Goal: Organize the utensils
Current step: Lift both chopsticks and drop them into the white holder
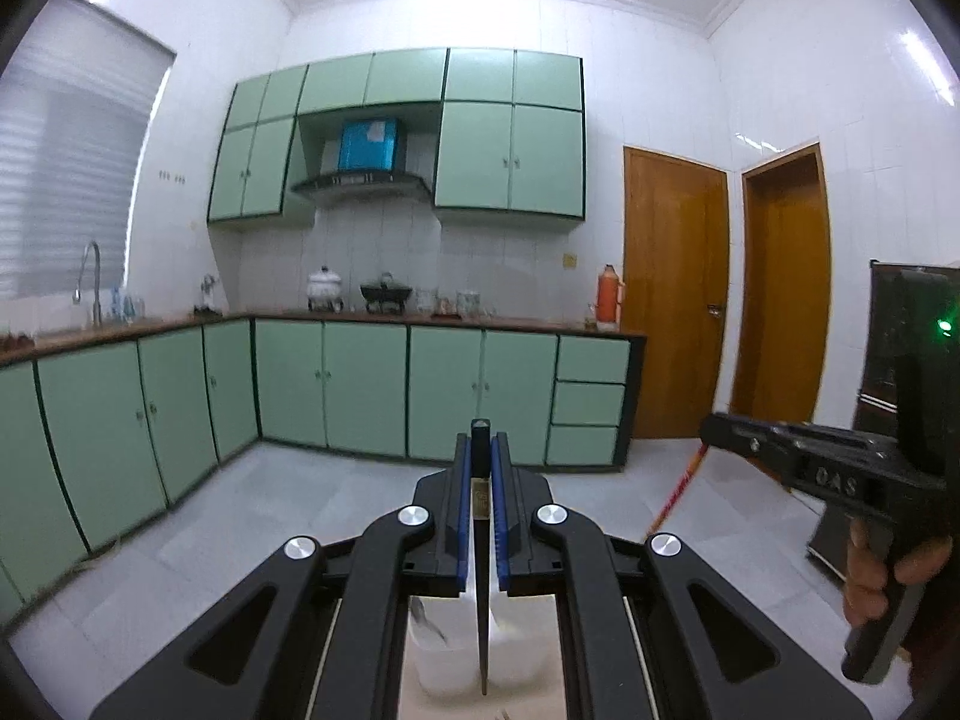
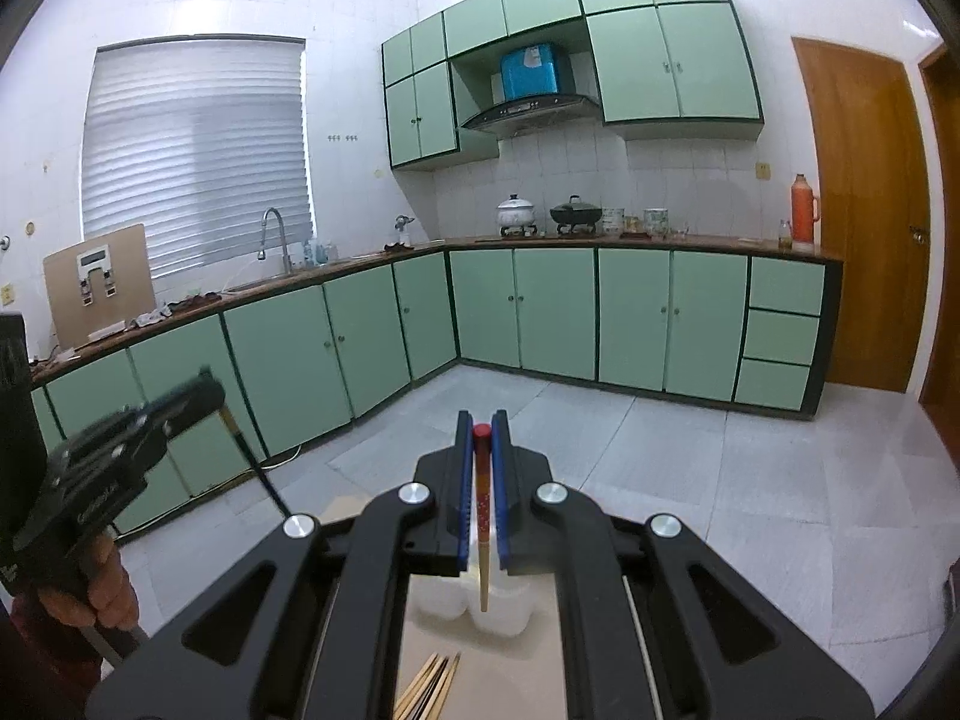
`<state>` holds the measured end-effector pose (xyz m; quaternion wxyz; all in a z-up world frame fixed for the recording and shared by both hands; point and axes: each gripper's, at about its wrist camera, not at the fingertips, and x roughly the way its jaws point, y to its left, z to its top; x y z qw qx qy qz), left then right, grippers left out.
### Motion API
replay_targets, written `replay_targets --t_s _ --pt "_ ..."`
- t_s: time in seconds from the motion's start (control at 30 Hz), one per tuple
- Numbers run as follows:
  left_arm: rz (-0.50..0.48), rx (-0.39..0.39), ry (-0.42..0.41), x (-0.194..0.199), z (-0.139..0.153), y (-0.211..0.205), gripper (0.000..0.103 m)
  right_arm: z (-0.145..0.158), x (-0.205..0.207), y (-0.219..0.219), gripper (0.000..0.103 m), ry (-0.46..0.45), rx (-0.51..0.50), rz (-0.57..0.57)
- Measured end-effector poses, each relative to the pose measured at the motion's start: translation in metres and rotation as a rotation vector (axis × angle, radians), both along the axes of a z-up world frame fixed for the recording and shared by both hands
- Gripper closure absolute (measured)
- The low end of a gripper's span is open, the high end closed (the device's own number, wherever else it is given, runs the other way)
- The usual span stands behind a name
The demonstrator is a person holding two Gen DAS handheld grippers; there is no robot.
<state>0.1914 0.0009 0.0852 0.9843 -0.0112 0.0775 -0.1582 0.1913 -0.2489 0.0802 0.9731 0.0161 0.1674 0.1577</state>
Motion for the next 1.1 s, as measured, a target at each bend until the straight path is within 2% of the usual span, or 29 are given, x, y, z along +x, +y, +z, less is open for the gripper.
replay_targets --t_s 0.13,0.23,0.43,0.5,0.6,0.8,0.97,1.1 --pt "0.023 0.009 -0.038 0.035 0.005 -0.01 0.097 0.001 0.03 0.007 0.098 -0.01 -0.033 -0.012" --pt "0.036 0.009 -0.034 0.059 -0.005 -0.017 0.097 -0.01 0.05 0.015 0.098 -0.014 -0.07 -0.029" --pt "0.047 0.026 0.059 0.102 -0.048 -0.024 0.097 -0.046 0.084 0.02 0.098 0.047 -0.06 -0.031" --pt "0.04 0.02 0.122 0.116 -0.063 -0.023 0.097 -0.058 0.091 0.02 0.098 0.08 -0.05 -0.022" --pt "0.046 0.012 0.182 0.124 -0.075 -0.017 0.096 -0.071 0.094 0.021 0.096 0.118 -0.044 -0.012" --pt "0.049 0.015 0.163 0.103 -0.067 -0.007 0.084 -0.074 0.079 0.013 0.091 0.114 -0.007 -0.03" --pt "0.06 0.013 0.127 0.066 -0.053 0.004 0.071 -0.063 0.045 0.001 0.072 0.057 0.021 -0.052" --pt "0.073 0.021 0.12 0.025 -0.056 0.011 0.062 -0.064 0.006 -0.005 0.048 0.008 0.032 -0.076"
